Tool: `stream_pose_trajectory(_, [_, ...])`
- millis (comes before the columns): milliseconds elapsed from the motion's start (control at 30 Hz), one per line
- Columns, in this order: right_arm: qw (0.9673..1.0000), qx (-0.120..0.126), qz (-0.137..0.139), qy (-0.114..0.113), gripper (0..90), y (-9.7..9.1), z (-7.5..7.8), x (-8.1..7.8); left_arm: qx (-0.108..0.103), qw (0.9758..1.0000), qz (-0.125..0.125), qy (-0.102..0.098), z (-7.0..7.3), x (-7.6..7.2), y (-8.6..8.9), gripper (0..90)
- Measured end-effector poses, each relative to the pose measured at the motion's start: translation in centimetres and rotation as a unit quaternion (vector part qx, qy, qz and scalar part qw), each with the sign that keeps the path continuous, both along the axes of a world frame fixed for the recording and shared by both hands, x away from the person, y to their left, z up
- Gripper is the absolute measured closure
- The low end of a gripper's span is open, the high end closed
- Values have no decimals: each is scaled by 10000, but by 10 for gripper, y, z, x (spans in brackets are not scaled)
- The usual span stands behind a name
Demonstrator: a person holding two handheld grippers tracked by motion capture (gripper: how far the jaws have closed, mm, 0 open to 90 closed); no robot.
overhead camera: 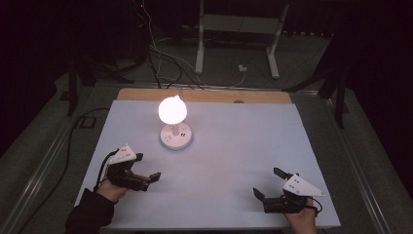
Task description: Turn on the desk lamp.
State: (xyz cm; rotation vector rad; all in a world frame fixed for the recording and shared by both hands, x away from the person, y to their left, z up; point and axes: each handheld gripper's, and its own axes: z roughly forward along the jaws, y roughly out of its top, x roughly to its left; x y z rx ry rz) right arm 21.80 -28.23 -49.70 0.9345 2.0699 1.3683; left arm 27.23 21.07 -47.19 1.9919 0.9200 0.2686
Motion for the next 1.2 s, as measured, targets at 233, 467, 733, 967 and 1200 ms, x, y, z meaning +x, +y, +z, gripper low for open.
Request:
stream_pose_trajectory(233, [10000,-15,-19,7,0,0,0,0,129,9998,124,64,-11,-9,16,4])
stream_pose_trajectory(467, [10000,-33,-28,36,0,1,-1,1,134,9995,276,115,-23,-16,32,4])
stream_pose_trajectory(733, [10000,-15,-49,49,0,0,-1,1,273,9987,383,187,-38,-28,43,4])
stream_pose_trajectory(967, [10000,-13,-30,47,0,1,-1,0,473,9976,418,273,-48,-32,43,4])
stream_pose_trajectory(1200, [10000,-12,-15,83,0,2,-2,2,692,9965,410,211,-49,-30,38,4])
